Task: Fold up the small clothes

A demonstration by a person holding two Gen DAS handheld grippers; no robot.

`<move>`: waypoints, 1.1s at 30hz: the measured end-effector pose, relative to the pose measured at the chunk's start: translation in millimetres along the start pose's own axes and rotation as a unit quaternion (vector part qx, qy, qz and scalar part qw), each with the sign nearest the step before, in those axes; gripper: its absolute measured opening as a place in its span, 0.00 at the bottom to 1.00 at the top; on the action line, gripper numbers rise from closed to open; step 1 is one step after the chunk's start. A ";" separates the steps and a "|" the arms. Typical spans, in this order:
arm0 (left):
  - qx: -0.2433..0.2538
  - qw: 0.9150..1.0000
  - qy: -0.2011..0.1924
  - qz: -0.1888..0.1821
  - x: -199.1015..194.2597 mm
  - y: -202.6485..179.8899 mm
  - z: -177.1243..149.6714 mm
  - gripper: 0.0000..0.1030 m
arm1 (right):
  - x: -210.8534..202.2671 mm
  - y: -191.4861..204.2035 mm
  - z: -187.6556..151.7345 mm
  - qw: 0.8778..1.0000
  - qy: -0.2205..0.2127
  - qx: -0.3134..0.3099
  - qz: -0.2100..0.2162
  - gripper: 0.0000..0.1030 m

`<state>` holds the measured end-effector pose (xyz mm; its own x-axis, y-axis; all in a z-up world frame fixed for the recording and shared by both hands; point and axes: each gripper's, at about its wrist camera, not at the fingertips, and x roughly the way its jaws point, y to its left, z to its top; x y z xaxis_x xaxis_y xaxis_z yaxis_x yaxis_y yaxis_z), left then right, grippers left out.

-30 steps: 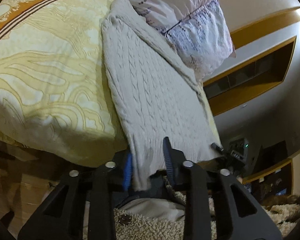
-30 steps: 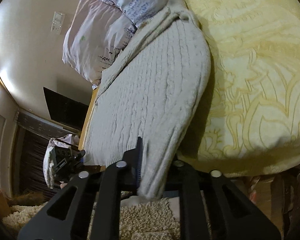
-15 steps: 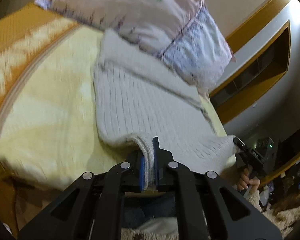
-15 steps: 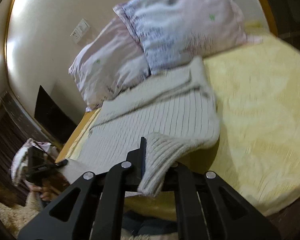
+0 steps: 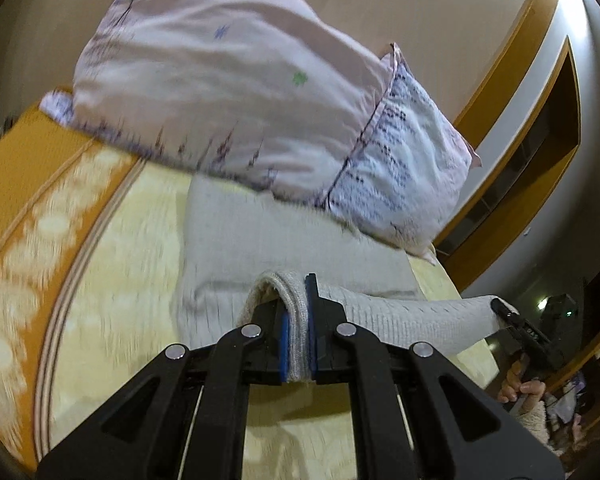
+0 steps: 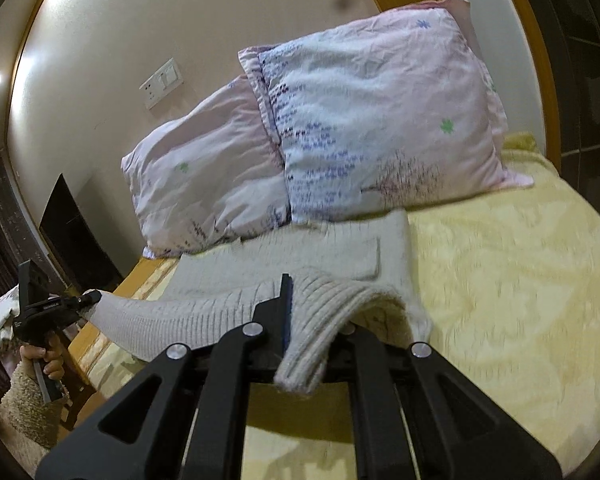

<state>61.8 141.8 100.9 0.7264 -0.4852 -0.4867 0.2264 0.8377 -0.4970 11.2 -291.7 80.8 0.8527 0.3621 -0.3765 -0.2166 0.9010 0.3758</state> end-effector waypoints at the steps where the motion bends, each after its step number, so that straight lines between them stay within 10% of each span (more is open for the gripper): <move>1: 0.002 1.000 -0.003 0.002 3.2 -0.8 5.9 0.06 | 5.9 -1.2 7.6 1.000 -0.004 -0.001 -0.002 0.06; 11: 0.002 0.999 -0.007 0.032 82.1 15.4 66.6 0.06 | 86.1 -20.3 49.2 0.999 0.012 0.015 -0.032 0.06; 23: -0.106 0.991 0.072 0.044 185.4 83.4 64.9 0.06 | 209.4 -98.1 32.8 0.974 0.147 0.155 -0.068 0.08; 26: -0.109 0.990 0.077 0.037 188.8 83.7 68.1 0.06 | 215.5 -103.3 37.0 0.971 0.149 0.175 -0.064 0.15; 30: -0.134 0.987 0.085 0.030 197.3 87.9 74.5 0.09 | 217.6 -105.9 50.1 0.970 0.123 0.198 -0.064 0.53; 33: -0.146 0.986 0.083 0.021 198.6 87.8 78.5 0.31 | 211.1 -100.5 61.1 0.976 0.100 0.182 -0.071 0.55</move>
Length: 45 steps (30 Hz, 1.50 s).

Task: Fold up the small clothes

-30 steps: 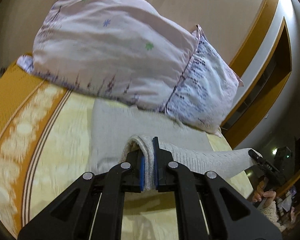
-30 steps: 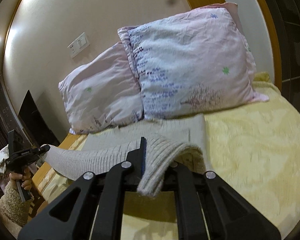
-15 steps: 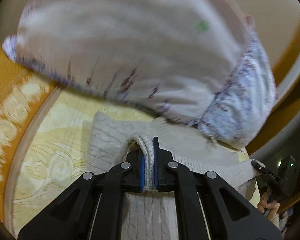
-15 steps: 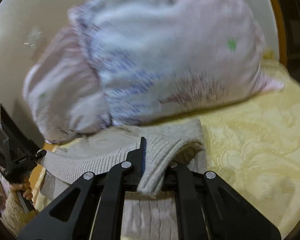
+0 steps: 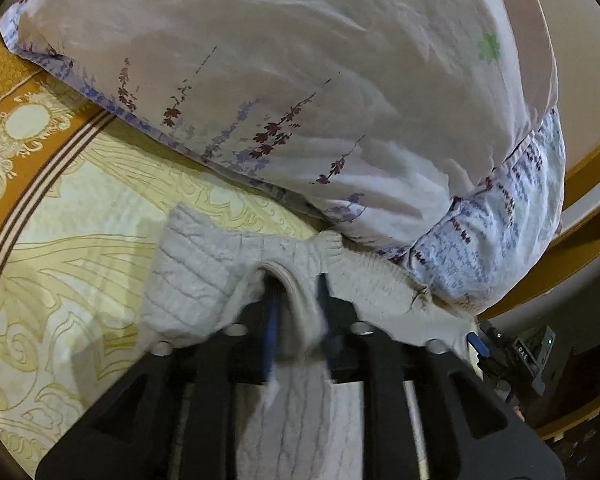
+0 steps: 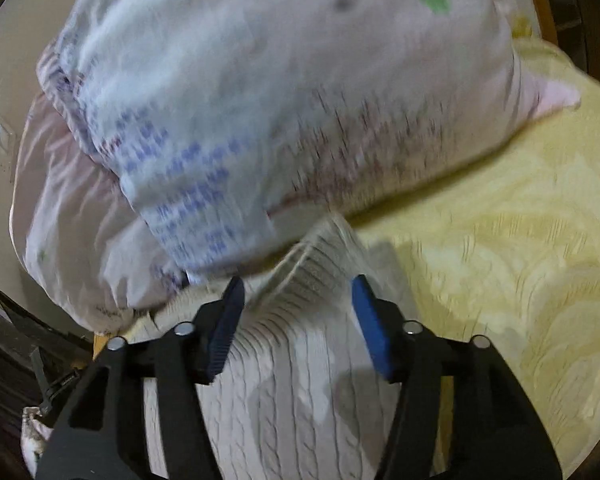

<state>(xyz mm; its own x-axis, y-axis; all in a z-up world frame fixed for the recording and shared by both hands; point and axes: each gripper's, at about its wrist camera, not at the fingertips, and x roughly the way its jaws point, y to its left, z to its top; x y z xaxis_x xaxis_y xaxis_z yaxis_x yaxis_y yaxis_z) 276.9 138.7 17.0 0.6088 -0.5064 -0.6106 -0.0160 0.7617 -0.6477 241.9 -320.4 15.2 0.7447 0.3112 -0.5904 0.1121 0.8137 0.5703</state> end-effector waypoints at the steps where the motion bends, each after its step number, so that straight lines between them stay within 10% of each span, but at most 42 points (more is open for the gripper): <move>1: 0.000 1.000 -0.004 -0.002 -1.6 -1.1 -0.2 0.35 | -4.7 0.1 -0.6 1.000 -0.002 -0.002 0.003 0.55; 3: 0.011 1.000 -0.019 0.003 -11.1 -5.6 -2.3 0.49 | -16.2 -3.5 -6.1 1.000 -0.003 -0.011 -0.003 0.55; 19: 0.118 0.991 0.000 0.071 -65.0 -4.1 -67.1 0.48 | -75.5 -46.8 -75.2 0.997 0.025 -0.051 -0.045 0.39; 27: 0.124 0.989 0.008 0.086 -59.4 -2.1 -81.2 0.26 | -68.2 -30.1 -88.0 0.992 0.024 -0.104 -0.068 0.11; 39: 0.120 0.991 0.011 0.052 -78.0 0.9 -84.0 0.08 | -111.2 -21.2 -93.4 0.996 -0.016 -0.083 -0.037 0.07; 45: 0.109 0.992 0.022 0.056 -72.8 12.9 -92.7 0.08 | -88.4 -41.5 -104.4 0.993 0.030 -0.067 -0.096 0.08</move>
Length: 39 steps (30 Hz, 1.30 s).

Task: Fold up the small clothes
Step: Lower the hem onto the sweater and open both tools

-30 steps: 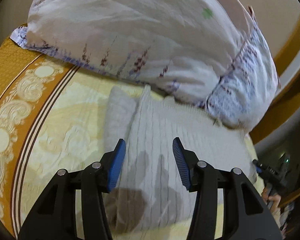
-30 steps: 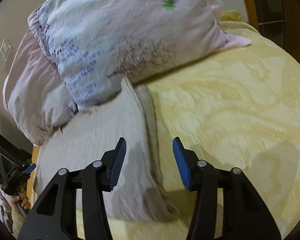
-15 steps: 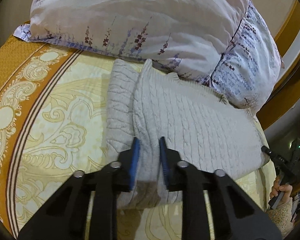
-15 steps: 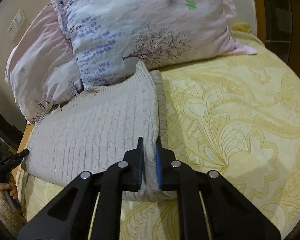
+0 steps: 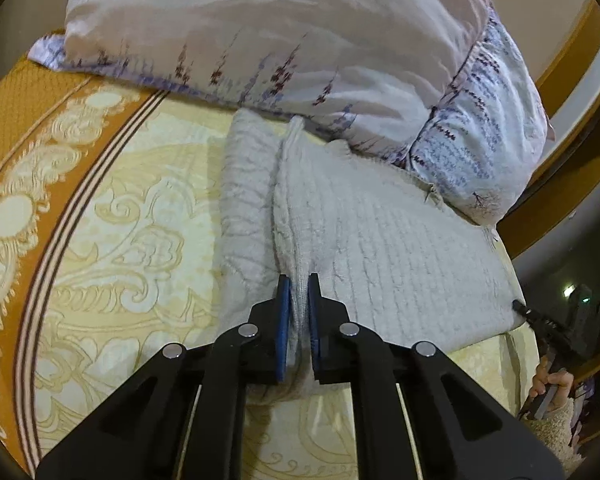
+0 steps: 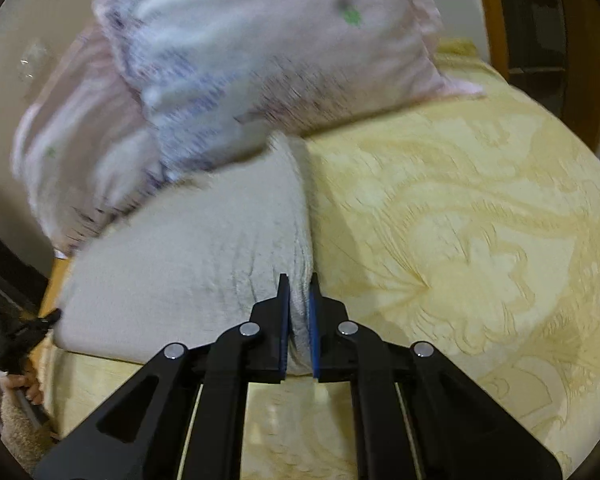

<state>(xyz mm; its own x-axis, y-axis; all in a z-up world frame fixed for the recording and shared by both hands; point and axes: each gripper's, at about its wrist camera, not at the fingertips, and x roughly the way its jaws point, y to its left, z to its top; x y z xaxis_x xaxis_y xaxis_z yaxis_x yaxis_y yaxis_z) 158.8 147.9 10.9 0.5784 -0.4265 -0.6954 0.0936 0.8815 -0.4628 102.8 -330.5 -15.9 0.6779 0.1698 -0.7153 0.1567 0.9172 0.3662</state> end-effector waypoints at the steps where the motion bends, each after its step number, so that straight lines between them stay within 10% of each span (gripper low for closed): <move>1: -0.003 1.000 0.000 -0.001 1.3 0.8 -0.8 0.08 | 4.1 -1.5 -0.6 1.000 0.004 0.003 -0.002 0.08; 10: -0.005 1.000 -0.019 -0.016 -12.4 -4.6 0.7 0.13 | -16.8 14.2 18.8 0.998 -0.049 -0.020 -0.031 0.42; 14: -0.025 0.999 -0.044 -0.009 -21.6 2.0 14.9 0.57 | -17.1 43.0 32.4 0.997 -0.060 -0.058 -0.005 0.42; 24: -0.072 0.997 0.004 -0.014 15.0 21.1 45.3 0.68 | 54.8 148.0 24.5 0.984 0.009 -0.178 0.024 0.45; 39: -0.039 0.999 0.016 0.000 45.1 5.0 49.6 0.70 | 90.0 178.8 9.4 0.971 0.018 -0.237 -0.024 0.57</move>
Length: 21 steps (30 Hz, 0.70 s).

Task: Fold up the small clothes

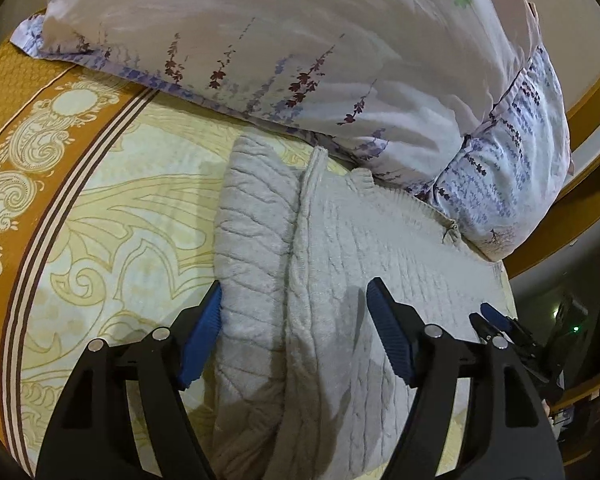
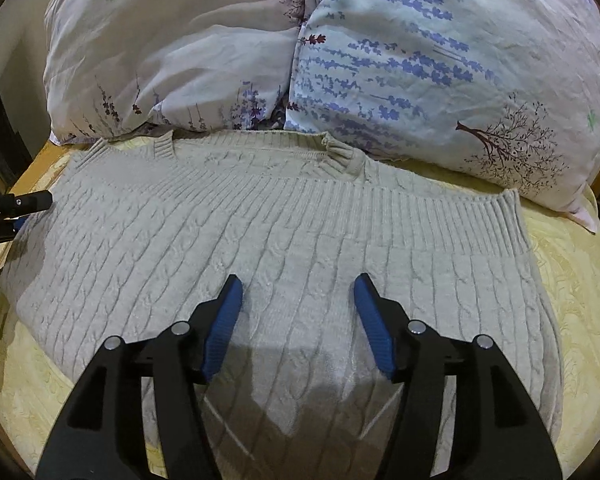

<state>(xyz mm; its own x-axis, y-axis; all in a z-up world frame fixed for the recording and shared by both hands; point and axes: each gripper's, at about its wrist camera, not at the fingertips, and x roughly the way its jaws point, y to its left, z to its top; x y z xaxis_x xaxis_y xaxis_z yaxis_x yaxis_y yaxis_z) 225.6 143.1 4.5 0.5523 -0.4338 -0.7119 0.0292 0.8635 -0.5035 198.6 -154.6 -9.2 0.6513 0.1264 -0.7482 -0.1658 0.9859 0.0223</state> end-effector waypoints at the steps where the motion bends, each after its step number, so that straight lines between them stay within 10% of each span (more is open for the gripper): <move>1: 0.002 1.000 0.000 0.003 1.0 -1.9 -0.1 0.70 | -0.5 0.4 0.4 1.000 -0.001 -0.002 -0.002 0.57; 8: 0.010 1.000 0.005 0.021 7.4 -14.0 -0.3 0.68 | 1.5 2.4 0.5 1.000 -0.004 -0.005 -0.008 0.59; 15: -0.005 1.000 0.014 0.014 13.9 -23.3 -2.3 0.35 | 3.9 2.1 2.4 1.000 -0.003 -0.003 -0.005 0.59; 21: -0.015 1.000 0.007 -0.004 7.3 -34.9 2.3 0.29 | 2.7 0.7 1.9 1.000 -0.003 -0.001 -0.001 0.59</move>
<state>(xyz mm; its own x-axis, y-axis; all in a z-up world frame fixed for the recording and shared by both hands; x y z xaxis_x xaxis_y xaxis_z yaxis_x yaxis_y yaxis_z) 230.5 110.4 17.9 0.5410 -0.4444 -0.7140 0.0088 0.8519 -0.5236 201.7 -153.3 -9.9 0.6552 0.1259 -0.7449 -0.1658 0.9859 0.0208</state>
